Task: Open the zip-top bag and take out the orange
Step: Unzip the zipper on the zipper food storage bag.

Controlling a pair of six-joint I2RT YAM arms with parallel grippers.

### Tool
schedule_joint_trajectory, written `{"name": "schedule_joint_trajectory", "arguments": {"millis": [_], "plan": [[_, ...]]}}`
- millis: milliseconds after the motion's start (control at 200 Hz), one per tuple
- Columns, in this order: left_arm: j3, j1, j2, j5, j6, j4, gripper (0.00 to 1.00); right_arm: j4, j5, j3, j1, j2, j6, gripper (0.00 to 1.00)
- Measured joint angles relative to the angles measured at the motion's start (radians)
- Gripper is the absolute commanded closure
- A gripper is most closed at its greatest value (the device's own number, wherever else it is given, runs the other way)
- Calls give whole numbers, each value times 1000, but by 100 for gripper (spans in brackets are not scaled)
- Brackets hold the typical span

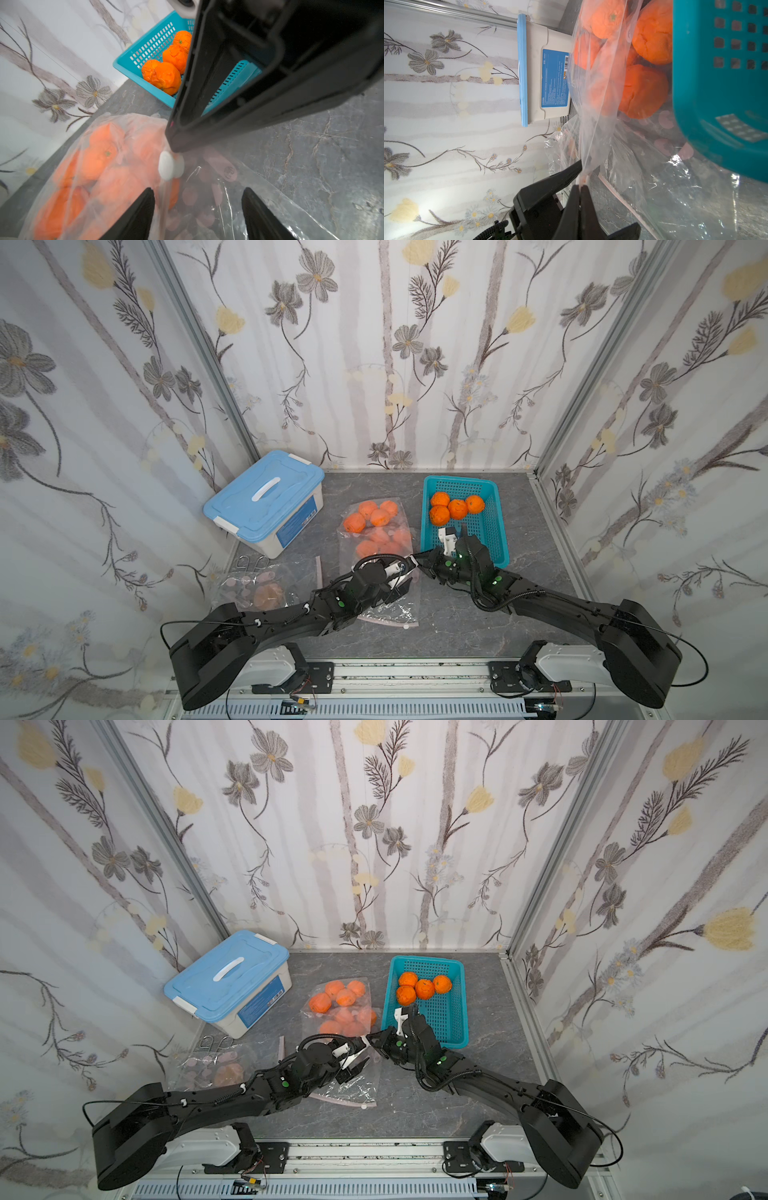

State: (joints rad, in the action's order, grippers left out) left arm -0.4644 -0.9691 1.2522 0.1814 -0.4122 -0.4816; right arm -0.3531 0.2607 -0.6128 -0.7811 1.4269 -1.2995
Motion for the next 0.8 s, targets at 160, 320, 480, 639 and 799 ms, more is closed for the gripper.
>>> {"name": "schedule_joint_trajectory", "arguments": {"millis": [160, 320, 480, 639, 799], "plan": [[34, -14, -10, 70, -69, -132, 39, -13, 6, 14, 0, -4, -9, 100], [37, -19, -16, 79, -107, -180, 49, -24, 7, 26, 1, -6, -17, 100], [38, -21, 1, 74, -121, -183, 54, -27, 7, 26, 0, -8, -17, 100], [39, -23, 28, 68, -139, -190, 60, -27, 8, 26, 0, -8, -17, 100], [38, -24, 36, 64, -144, -195, 67, -31, 19, 26, 0, -4, -17, 100]]}}
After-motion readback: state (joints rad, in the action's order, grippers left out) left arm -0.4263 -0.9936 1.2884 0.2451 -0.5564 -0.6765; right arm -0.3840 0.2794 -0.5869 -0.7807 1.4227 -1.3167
